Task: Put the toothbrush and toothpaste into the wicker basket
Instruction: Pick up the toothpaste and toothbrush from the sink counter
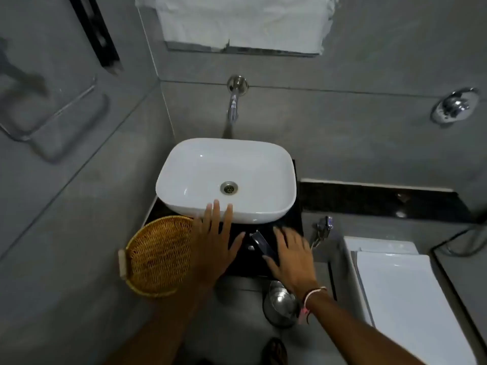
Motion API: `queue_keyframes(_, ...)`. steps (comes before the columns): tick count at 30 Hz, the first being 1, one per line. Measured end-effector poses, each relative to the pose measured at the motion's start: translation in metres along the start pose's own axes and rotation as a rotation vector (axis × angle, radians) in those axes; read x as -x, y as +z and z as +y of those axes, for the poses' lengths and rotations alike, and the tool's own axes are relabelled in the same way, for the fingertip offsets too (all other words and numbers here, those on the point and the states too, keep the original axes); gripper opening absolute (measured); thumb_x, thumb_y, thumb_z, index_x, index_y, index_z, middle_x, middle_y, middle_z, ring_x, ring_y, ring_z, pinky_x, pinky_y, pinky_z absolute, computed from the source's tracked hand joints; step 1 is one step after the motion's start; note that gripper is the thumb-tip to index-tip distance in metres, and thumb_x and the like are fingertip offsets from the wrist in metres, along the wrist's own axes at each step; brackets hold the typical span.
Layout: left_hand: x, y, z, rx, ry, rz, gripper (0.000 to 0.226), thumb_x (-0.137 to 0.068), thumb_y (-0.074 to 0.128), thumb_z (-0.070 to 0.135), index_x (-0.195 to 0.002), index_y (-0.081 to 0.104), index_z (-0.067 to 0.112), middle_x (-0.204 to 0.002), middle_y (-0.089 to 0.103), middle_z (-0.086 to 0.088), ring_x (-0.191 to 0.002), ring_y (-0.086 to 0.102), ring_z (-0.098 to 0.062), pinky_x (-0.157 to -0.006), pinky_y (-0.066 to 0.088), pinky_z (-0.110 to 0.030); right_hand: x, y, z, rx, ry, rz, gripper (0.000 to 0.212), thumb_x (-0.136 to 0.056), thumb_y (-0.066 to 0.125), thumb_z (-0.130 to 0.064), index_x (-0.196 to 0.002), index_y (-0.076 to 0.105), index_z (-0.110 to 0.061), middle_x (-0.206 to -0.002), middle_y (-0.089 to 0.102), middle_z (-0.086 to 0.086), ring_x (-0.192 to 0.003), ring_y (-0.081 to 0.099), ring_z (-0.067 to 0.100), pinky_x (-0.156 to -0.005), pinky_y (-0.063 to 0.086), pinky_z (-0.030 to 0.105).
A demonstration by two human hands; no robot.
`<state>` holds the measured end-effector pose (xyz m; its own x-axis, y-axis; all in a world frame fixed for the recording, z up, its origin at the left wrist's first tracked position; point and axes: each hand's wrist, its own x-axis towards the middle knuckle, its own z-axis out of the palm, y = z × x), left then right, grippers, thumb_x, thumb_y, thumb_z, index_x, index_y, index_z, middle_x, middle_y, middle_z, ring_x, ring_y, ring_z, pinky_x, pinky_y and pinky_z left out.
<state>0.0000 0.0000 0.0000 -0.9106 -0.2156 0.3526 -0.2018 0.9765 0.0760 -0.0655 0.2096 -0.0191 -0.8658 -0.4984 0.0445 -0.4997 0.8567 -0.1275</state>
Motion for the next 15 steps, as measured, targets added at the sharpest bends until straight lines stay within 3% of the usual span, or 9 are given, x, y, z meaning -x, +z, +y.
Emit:
queue_keyframes(5, 0.031, 0.029, 0.006, 0.048, 0.014, -0.127, 0.069, -0.098, 0.043, 0.053, -0.15, 0.044, 0.008, -0.154, 0.044, -0.026, -0.145, 0.04, -0.042, -0.116, 0.038, -0.058, 0.013, 0.035, -0.004, -0.06, 0.148, -0.285, 0.065, -0.091, 0.053, -0.051, -0.144, 0.037, -0.018, -0.135, 0.05, 0.009, -0.123, 0.047, 0.03, -0.099, 0.046, 0.042)
queue_keyframes(9, 0.032, 0.037, 0.007, 0.2, -0.022, -0.144, 0.061, -0.098, 0.046, 0.043, -0.143, 0.052, 0.003, -0.147, 0.054, -0.027, -0.137, 0.051, -0.041, -0.11, 0.047, -0.05, 0.008, 0.04, -0.002, -0.077, 0.138, -0.296, 0.054, -0.097, 0.05, -0.031, -0.147, 0.034, -0.018, -0.131, 0.054, 0.007, -0.118, 0.052, 0.027, -0.098, 0.047, 0.041)
queue_keyframes(12, 0.031, 0.038, 0.009, 0.65, -0.242, -0.222, 0.05, -0.103, 0.051, 0.032, -0.145, 0.049, 0.007, -0.148, 0.053, -0.019, -0.136, 0.052, -0.031, -0.109, 0.046, -0.037, 0.012, 0.038, 0.004, -0.082, 0.069, -0.201, 0.055, -0.094, 0.054, -0.021, -0.147, 0.039, -0.018, -0.127, 0.058, 0.004, -0.111, 0.055, 0.027, -0.092, 0.048, 0.041)
queue_keyframes(15, 0.02, 0.039, 0.008, 1.092, -0.578, -0.239, 0.041, -0.103, 0.051, 0.027, -0.142, 0.052, 0.011, -0.137, 0.06, -0.011, -0.122, 0.059, -0.019, -0.092, 0.048, -0.018, 0.015, 0.029, 0.015, -0.128, -0.025, -0.035, 0.057, -0.084, 0.067, -0.01, -0.139, 0.053, -0.016, -0.122, 0.065, 0.003, -0.105, 0.061, 0.026, -0.088, 0.053, 0.039)
